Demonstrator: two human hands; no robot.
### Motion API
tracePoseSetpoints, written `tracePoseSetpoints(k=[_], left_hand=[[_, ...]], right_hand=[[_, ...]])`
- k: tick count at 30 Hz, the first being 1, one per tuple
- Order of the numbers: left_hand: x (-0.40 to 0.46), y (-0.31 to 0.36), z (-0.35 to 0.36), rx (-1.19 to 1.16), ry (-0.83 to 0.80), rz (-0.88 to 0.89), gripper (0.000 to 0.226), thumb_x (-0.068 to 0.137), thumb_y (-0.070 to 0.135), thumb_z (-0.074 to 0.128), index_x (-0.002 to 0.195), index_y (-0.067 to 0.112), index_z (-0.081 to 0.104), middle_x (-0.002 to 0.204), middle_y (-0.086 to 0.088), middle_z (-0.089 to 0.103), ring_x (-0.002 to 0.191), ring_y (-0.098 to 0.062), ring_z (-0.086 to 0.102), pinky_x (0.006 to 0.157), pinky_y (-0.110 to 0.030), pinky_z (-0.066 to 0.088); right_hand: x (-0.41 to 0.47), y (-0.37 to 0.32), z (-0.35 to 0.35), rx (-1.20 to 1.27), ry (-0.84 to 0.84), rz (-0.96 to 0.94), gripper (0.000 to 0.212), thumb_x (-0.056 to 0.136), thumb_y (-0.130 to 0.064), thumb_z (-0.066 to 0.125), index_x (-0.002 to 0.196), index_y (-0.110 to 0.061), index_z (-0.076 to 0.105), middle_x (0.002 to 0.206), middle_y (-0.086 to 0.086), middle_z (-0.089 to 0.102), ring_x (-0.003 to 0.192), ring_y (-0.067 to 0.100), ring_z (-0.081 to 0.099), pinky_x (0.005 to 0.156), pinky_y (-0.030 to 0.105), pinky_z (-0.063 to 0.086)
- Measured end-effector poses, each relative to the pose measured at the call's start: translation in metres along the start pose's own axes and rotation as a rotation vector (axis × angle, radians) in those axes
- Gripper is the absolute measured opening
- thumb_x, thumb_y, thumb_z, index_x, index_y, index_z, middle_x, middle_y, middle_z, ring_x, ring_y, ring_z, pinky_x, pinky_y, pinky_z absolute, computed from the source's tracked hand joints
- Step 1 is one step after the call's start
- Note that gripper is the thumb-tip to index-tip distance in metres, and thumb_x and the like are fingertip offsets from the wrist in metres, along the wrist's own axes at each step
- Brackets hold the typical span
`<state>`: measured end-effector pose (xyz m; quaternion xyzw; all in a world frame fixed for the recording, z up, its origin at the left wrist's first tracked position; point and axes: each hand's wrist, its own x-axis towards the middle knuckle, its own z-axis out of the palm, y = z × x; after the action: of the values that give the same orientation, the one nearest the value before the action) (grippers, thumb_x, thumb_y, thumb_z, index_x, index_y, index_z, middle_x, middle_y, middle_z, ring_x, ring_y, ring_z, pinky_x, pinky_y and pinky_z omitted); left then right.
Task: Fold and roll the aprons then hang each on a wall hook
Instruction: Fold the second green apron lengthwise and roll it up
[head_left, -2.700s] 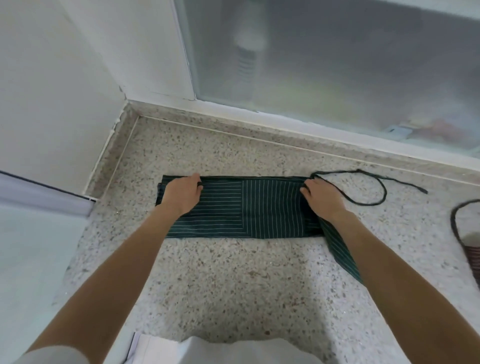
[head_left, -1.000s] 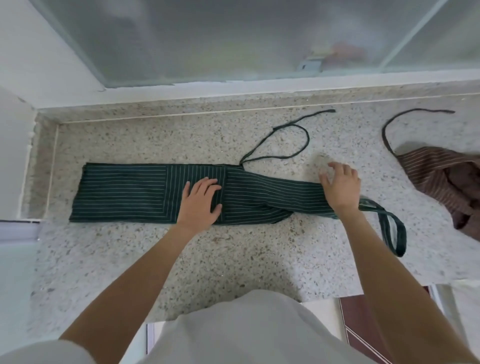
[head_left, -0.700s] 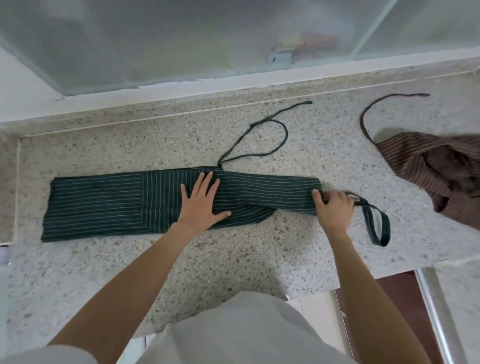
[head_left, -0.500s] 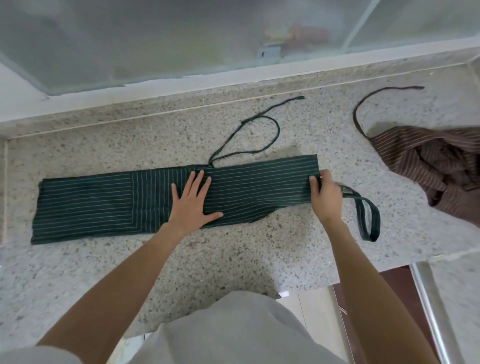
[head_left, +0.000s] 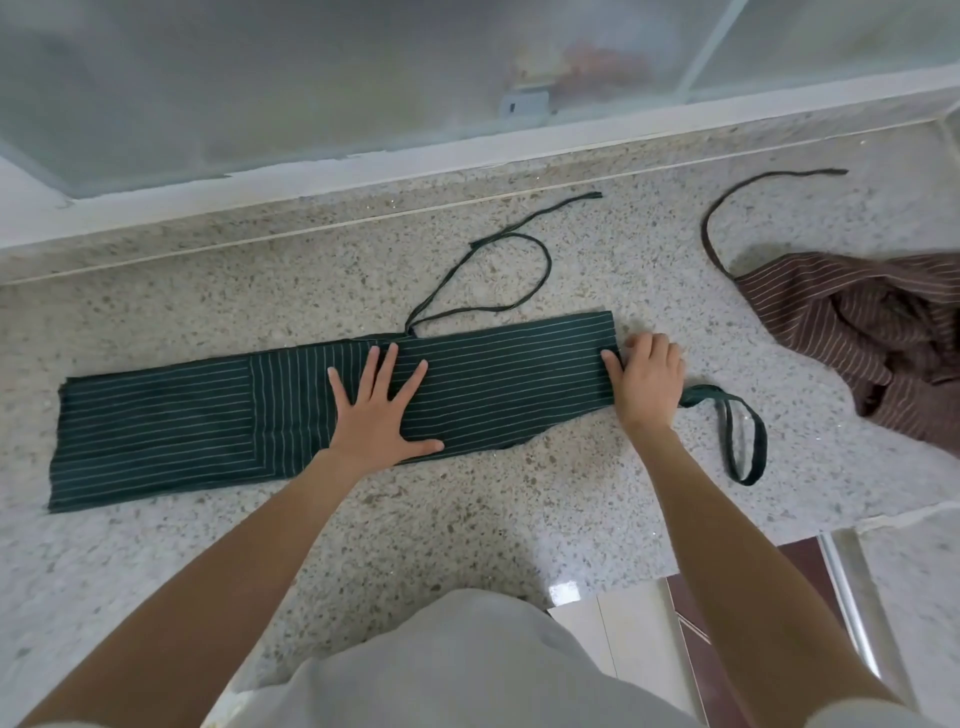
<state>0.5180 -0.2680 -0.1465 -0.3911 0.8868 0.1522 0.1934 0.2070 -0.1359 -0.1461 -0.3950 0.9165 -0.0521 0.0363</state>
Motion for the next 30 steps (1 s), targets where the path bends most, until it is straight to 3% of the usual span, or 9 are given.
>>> tracePoseSetpoints(k=[4,7,9,11,15,18,21,26,30], left_hand=[[-0.005,-0.004,0.002,-0.128,0.16,0.051,0.092,0.074,0.08,0.035,0.149,0.031,0.013,0.158,-0.002,0.003,0.145,-0.021,-0.002,0.108,-0.056,-0.016],[-0.026,-0.014,0.003,-0.426,0.324,0.04,0.063,0.089,0.058,0.036,0.141,0.023,0.038,0.147,0.0,0.036,0.14,-0.017,0.023,0.116,-0.047,0.015],[-0.046,-0.028,0.005,-0.583,0.404,-0.08,0.049,0.094,0.041,0.047,0.138,0.021,0.041,0.139,0.0,0.046,0.132,-0.017,0.034,0.106,-0.04,0.037],[-0.07,-0.05,0.01,-0.592,0.494,-0.23,0.046,0.093,0.028,0.053,0.137,0.021,0.042,0.133,0.001,0.051,0.125,-0.017,0.041,0.091,-0.036,0.048],[-0.112,-0.101,0.026,-0.525,0.506,-0.377,0.047,0.09,0.024,0.06,0.134,0.016,0.046,0.129,-0.004,0.054,0.123,-0.024,0.044,0.093,-0.039,0.046],[-0.138,-0.143,0.044,-0.506,0.498,-0.458,0.044,0.089,0.028,0.061,0.129,0.014,0.051,0.125,-0.007,0.056,0.119,-0.028,0.047,0.096,-0.041,0.042],[-0.152,-0.172,0.053,-0.465,0.487,-0.507,0.037,0.088,0.034,0.062,0.121,0.019,0.06,0.124,-0.002,0.057,0.119,-0.027,0.047,0.1,-0.043,0.035],[-0.165,-0.211,0.057,-0.431,0.547,-0.575,0.032,0.079,0.034,0.071,0.109,0.025,0.067,0.124,-0.003,0.058,0.12,-0.03,0.046,0.104,-0.05,0.027],[-0.166,-0.224,0.056,-0.492,0.474,-0.754,0.067,0.072,0.05,0.073,0.13,0.025,0.05,0.145,-0.012,0.035,0.134,-0.035,0.026,0.107,-0.049,0.017]], right_hand=[[-0.024,-0.022,-0.012,0.206,0.161,-0.132,0.029,0.093,-0.025,0.053,0.112,-0.003,0.055,0.116,0.017,0.055,0.108,0.032,0.049,0.092,0.039,0.041],[-0.052,-0.069,-0.019,0.378,0.122,-0.252,0.027,0.092,-0.019,0.053,0.114,-0.004,0.059,0.118,0.013,0.058,0.111,0.025,0.051,0.098,0.032,0.039],[-0.069,-0.108,-0.017,0.444,0.01,-0.355,0.026,0.093,-0.018,0.052,0.114,-0.007,0.062,0.118,0.01,0.06,0.112,0.024,0.053,0.1,0.031,0.039],[-0.086,-0.15,-0.01,0.487,-0.098,-0.495,0.023,0.094,-0.018,0.051,0.109,-0.011,0.066,0.117,0.007,0.062,0.111,0.025,0.054,0.099,0.037,0.043],[-0.124,-0.23,0.009,0.429,-0.236,-0.757,0.027,0.093,-0.024,0.049,0.11,-0.016,0.068,0.125,0.007,0.059,0.118,0.03,0.05,0.098,0.048,0.044],[-0.159,-0.281,0.029,0.245,-0.329,-0.832,0.045,0.096,-0.033,0.042,0.138,-0.021,0.046,0.151,0.007,0.033,0.138,0.031,0.031,0.111,0.053,0.023],[-0.172,-0.292,0.045,0.09,-0.384,-0.821,0.051,0.095,-0.042,0.021,0.143,-0.033,0.037,0.156,0.002,0.022,0.143,0.031,0.018,0.111,0.06,0.012],[-0.167,-0.272,0.058,0.098,-0.434,-0.859,0.048,0.099,-0.046,0.016,0.146,-0.039,0.021,0.157,-0.006,0.008,0.145,0.021,-0.001,0.116,0.049,-0.003],[-0.161,-0.258,0.06,0.155,-0.436,-0.818,0.049,0.1,-0.044,0.008,0.147,-0.034,0.02,0.156,-0.011,0.005,0.145,0.014,-0.005,0.117,0.04,-0.007]])
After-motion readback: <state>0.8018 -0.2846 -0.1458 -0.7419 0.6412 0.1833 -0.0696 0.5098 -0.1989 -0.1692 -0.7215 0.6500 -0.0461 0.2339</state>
